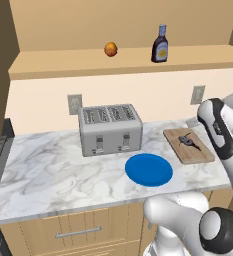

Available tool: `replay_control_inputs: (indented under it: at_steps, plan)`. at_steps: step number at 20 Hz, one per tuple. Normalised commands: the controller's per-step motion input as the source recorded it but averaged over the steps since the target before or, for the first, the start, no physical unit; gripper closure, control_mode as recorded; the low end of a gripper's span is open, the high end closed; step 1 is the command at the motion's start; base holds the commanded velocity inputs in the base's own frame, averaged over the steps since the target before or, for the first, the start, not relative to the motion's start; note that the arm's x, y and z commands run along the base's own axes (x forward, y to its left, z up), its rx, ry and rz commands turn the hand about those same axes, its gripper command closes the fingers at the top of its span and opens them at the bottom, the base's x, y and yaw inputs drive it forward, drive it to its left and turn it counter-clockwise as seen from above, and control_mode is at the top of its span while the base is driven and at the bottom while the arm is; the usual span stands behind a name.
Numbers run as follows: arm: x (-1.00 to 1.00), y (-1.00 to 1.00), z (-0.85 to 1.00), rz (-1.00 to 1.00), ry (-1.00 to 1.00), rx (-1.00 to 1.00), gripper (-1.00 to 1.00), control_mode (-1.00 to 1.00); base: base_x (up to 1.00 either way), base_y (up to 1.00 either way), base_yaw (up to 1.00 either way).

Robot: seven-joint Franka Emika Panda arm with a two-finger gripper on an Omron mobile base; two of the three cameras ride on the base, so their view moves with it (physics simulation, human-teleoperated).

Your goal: Pick the fish from the plate and place it on the cutting board. Then pick the condiment bottle from the cabinet and place it next to the cutting board.

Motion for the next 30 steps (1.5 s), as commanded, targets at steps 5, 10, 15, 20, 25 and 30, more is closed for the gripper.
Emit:
replay_control_inputs:
  at_steps: [5, 10, 15, 20, 25, 30]
  plan:
    - [-0.29, 0.36, 0.05, -0.06, 0.03, 0.16, -1.0, -1.0, 0.0, 0.0, 0.0]
    - [-0.18, 0.3, 0.0, -0.1, 0.06, 0.21, -1.0, -1.0, 0.0, 0.0, 0.0]
    - [-0.01, 0.11, 0.0, -0.14, 0.2, 0.34, -1.0, -1.0, 0.0, 0.0, 0.0]
    - [0.03, 0.0, 0.0, -0.17, 0.31, 0.42, -1.0, -1.0, 0.0, 0.0, 0.0]
    - [0.0, 0.06, 0.07, -0.13, 0.28, 0.44, -1.0, -1.0, 0.0, 0.0, 0.0]
    - [0.0, 0.15, 0.01, -0.13, 0.24, 0.41, -1.0, -1.0, 0.0, 0.0, 0.0]
